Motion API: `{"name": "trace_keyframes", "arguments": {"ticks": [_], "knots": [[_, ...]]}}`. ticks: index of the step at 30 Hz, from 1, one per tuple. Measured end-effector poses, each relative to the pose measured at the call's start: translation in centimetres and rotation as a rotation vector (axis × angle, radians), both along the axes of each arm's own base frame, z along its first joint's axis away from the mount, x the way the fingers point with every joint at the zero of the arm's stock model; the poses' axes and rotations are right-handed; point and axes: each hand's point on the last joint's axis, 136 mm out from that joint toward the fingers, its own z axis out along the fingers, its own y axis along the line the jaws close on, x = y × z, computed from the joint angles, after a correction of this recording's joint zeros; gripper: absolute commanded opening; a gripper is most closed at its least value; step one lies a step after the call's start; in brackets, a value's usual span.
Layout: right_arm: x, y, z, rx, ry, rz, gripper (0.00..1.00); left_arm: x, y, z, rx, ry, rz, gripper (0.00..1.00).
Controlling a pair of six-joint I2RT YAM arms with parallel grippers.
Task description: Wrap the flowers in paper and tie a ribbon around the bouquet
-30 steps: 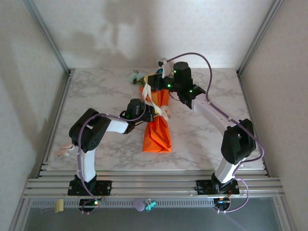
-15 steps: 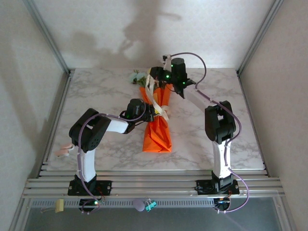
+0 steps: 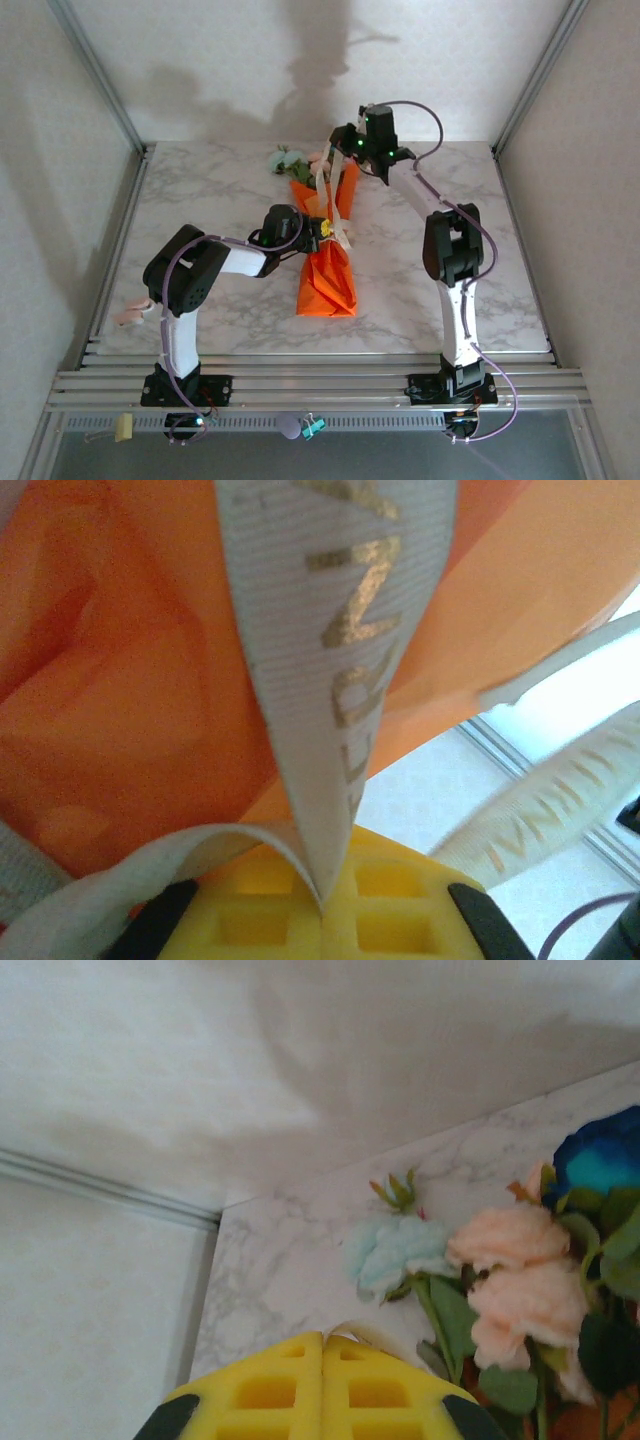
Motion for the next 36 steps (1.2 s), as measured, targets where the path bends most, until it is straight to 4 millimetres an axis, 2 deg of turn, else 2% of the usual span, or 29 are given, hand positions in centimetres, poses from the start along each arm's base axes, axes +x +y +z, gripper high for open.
{"name": "trace_keyframes", "arguments": {"ticks": [3,12,17,20,23,26,29,31,33,36], "knots": [[0.2,0.6,-1.3,-0.011,0.045,0.007,0.0,0.1,0.1,0.0,0.003,0.002,0.002,0.0],[-3.6,4.1,-4.1,-0.088,0.157,0.099,0.0,0.4,0.2,0.1,0.008,-0.005,0.001,0.0],[-5.4,4.6,-5.7,-0.116,0.182,0.136,0.0,0.4,0.3,0.1,0.01,-0.008,0.001,0.0],[-6.6,4.5,-5.3,-0.087,0.175,0.164,0.0,0.4,0.3,0.1,0.012,-0.01,0.0,0.0],[-8.3,4.4,-2.6,0.0,0.118,0.207,0.0,0.4,0.3,0.1,0.012,-0.01,0.0,0.0],[-11.7,3.8,1.8,0.102,0.028,0.27,0.0,0.5,0.4,0.1,0.013,-0.009,0.001,0.0],[-16.6,3.0,6.7,0.182,-0.082,0.373,0.0,0.5,0.4,-0.1,0.014,-0.007,0.002,0.0],[-20.3,2.4,8.7,0.211,-0.136,0.452,0.0,0.6,0.3,-0.2,0.017,-0.008,0.0,0.0],[-24.4,1.8,9.1,0.222,-0.155,0.532,0.0,0.7,0.3,-0.4,0.019,-0.007,-0.003,0.0],[-29.6,0.9,7.7,0.208,-0.135,0.63,0.0,0.7,0.3,-0.5,0.022,-0.009,-0.004,0.0]]}}
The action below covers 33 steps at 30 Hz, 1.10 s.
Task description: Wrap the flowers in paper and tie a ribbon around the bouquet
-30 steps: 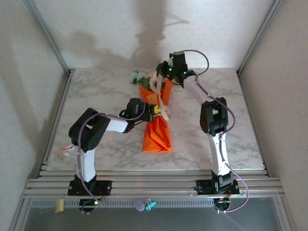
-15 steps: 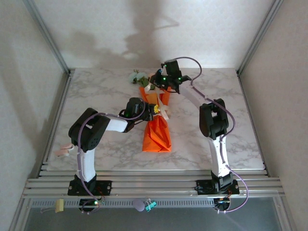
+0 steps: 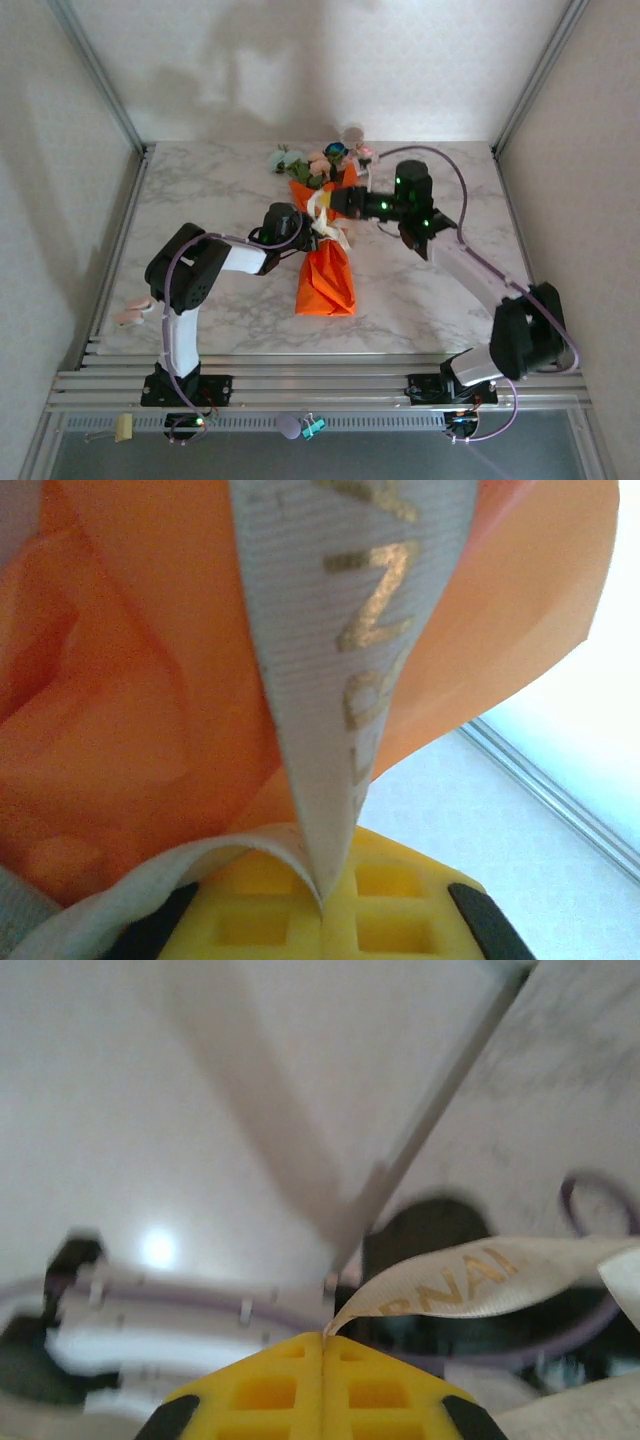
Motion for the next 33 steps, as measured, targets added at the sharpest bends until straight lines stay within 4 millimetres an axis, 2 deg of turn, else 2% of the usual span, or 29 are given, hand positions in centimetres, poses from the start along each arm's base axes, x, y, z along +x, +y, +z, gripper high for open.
{"name": "trace_keyframes", "arguments": {"ticks": [3,7,14,18,22,26,28,30,32,33], "knots": [[-3.8,-1.1,-2.1,-0.057,0.026,0.061,0.0,0.1,0.1,0.0,0.001,0.0,0.001,0.0],[-6.1,-2.7,-4.2,-0.175,0.032,0.079,0.0,0.1,0.1,-0.1,0.005,-0.004,-0.002,0.0],[-6.9,-6.1,-10.4,-0.548,0.063,0.029,0.0,0.5,0.2,-0.1,0.011,-0.004,0.0,0.0],[-7.1,-7.0,-12.9,-0.711,0.043,0.058,0.0,0.7,0.1,0.0,0.012,-0.001,-0.002,0.0],[-6.3,-6.7,-13.6,-0.786,-0.018,0.082,0.0,0.7,0.1,-0.1,0.011,0.0,-0.003,0.0],[-3.5,-5.7,-12.9,-0.821,-0.085,0.052,0.0,0.6,0.1,-0.1,0.011,0.001,-0.006,0.0],[-1.9,-5.3,-13.4,-0.844,-0.094,0.03,0.0,0.7,0.1,0.0,0.01,0.002,-0.008,0.0],[-0.6,-5.4,-15.0,-0.893,-0.084,0.009,0.0,0.6,0.0,-0.1,0.013,0.001,-0.009,0.0],[-0.3,-6.4,-17.2,-0.955,-0.063,-0.009,0.0,0.7,0.0,-0.1,0.014,0.001,-0.01,0.0],[-0.6,-7.1,-18.3,-0.988,-0.049,-0.014,0.08,0.6,0.0,-0.1,0.016,0.001,-0.011,0.0]]}}
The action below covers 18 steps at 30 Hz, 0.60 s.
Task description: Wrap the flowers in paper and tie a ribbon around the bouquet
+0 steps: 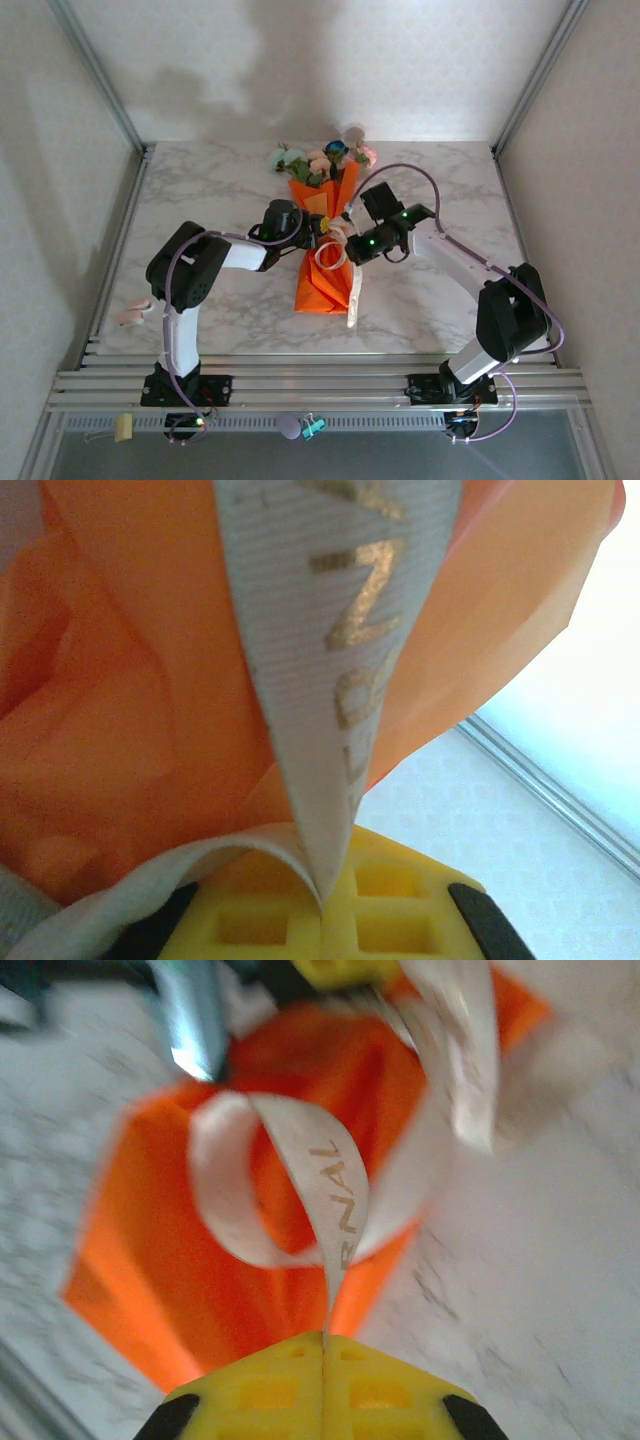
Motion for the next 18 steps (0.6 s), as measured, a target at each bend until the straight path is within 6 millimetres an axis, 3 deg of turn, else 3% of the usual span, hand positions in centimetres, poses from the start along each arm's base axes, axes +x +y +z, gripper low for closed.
{"name": "trace_keyframes", "arguments": {"ticks": [2,5,8,12,13,15,18], "knots": [[-0.9,-1.3,-1.9,-0.056,0.025,-0.013,0.28,0.0,0.0,0.0,0.003,-0.001,-0.001,0.0],[-1.7,-2.2,-3.1,-0.087,0.031,0.001,0.42,0.0,-0.1,0.1,0.007,-0.006,-0.007,0.0],[-1.6,-2.2,-2.0,-0.064,-0.043,0.042,0.49,0.0,-0.1,0.0,0.01,-0.006,-0.009,0.0],[-1.7,-2.2,0.5,-0.007,-0.267,0.152,0.63,0.0,-0.1,0.0,0.011,-0.007,-0.009,0.0],[-1.9,-2.2,0.9,0.001,-0.33,0.192,0.69,0.0,-0.1,0.0,0.01,-0.007,-0.009,0.0],[-3.0,-2.1,1.0,0.001,-0.486,0.331,0.99,0.0,-0.1,0.0,0.013,-0.008,-0.011,0.0],[-4.5,-1.7,-0.1,-0.055,-0.581,0.528,0.99,0.0,-0.1,0.0,0.014,-0.006,-0.011,0.0]]}}
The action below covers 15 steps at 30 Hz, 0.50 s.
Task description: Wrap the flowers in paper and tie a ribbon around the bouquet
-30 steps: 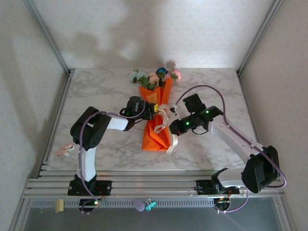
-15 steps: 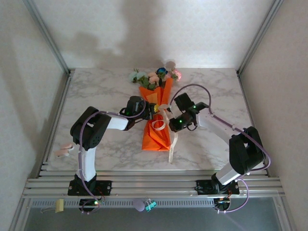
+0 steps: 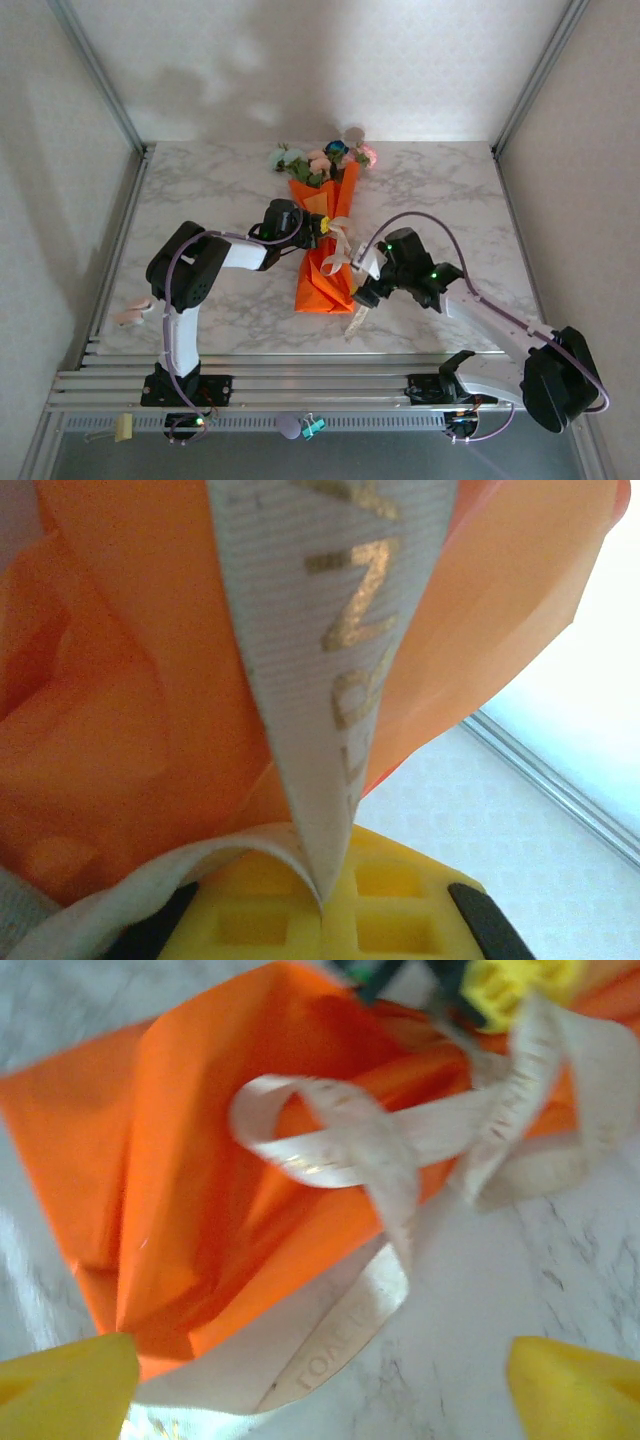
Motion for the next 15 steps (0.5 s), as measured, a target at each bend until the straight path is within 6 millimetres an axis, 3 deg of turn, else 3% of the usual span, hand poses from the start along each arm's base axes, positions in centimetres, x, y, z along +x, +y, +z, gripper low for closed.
{"name": "trace_keyframes", "arguments": {"ticks": [8,11,13,15], "knots": [[1.0,3.9,-2.4,-0.177,-0.201,0.315,0.93,0.0,0.0,0.0,0.002,0.002,-0.004,0.0],[1.7,5.1,-3.6,-0.236,-0.226,0.366,0.82,0.0,-0.1,0.0,0.003,0.002,-0.005,0.0],[2.4,5.8,-3.7,-0.26,-0.24,0.382,0.71,0.0,-0.1,0.1,0.003,0.004,-0.005,0.0],[3.5,6.6,-3.6,-0.279,-0.258,0.381,0.66,0.1,-0.2,0.2,0.003,0.005,-0.008,0.0]]}}
